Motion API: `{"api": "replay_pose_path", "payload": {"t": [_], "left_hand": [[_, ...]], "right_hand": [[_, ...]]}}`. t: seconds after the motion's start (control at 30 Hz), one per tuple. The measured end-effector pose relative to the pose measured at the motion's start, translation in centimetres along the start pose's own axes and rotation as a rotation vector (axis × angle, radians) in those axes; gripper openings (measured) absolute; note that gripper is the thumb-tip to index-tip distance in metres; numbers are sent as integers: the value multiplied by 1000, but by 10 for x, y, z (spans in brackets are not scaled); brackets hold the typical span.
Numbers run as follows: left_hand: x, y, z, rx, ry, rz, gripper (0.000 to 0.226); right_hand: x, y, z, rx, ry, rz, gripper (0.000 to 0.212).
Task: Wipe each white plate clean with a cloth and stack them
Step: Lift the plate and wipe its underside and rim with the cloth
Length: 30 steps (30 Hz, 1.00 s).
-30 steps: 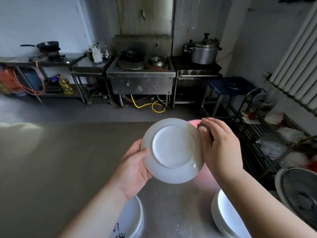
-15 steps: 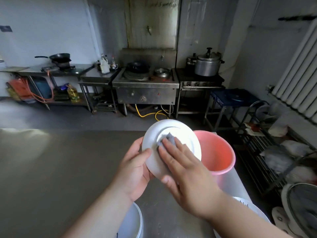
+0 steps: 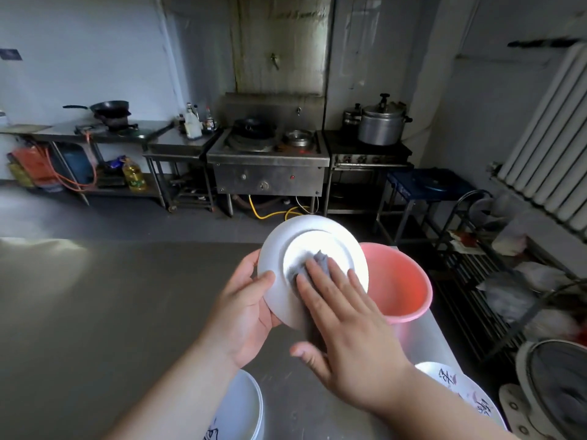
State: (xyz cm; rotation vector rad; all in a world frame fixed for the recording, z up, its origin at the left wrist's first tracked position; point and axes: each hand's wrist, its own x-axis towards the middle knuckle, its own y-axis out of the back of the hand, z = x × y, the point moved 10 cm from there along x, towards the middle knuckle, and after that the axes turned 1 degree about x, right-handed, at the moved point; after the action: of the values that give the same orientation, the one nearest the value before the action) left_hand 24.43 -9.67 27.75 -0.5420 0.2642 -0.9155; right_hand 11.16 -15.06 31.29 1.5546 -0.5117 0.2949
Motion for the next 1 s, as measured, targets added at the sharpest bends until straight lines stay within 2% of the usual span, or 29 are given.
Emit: {"api": "replay_pose_path", "payload": {"t": [0.13, 0.37, 0.57, 0.8, 0.9, 0.93, 1.0], "left_hand": [[-8, -11, -3, 22, 3, -53, 50], [-7, -7, 14, -51, -48, -9, 50], [-17, -15, 6, -54, -14, -40, 49], [-13, -19, 19, -121, -54, -22, 50], [-19, -20, 17, -31, -17, -40, 54], [-21, -21, 18, 8, -2, -55, 55], [-25, -25, 23, 81, 29, -97, 51]], "right_hand": [[30, 22, 38, -46, -155, -42, 90], [-9, 13, -5, 19, -34, 44, 89], [24, 35, 35, -62, -180, -32, 91], [-20, 25, 11, 128, -133, 198, 78], [-11, 35, 46, 260, -290, 180, 75], [0, 44, 56, 298, -289, 152, 73], [25, 66, 62, 311, -155, 87, 66]]}}
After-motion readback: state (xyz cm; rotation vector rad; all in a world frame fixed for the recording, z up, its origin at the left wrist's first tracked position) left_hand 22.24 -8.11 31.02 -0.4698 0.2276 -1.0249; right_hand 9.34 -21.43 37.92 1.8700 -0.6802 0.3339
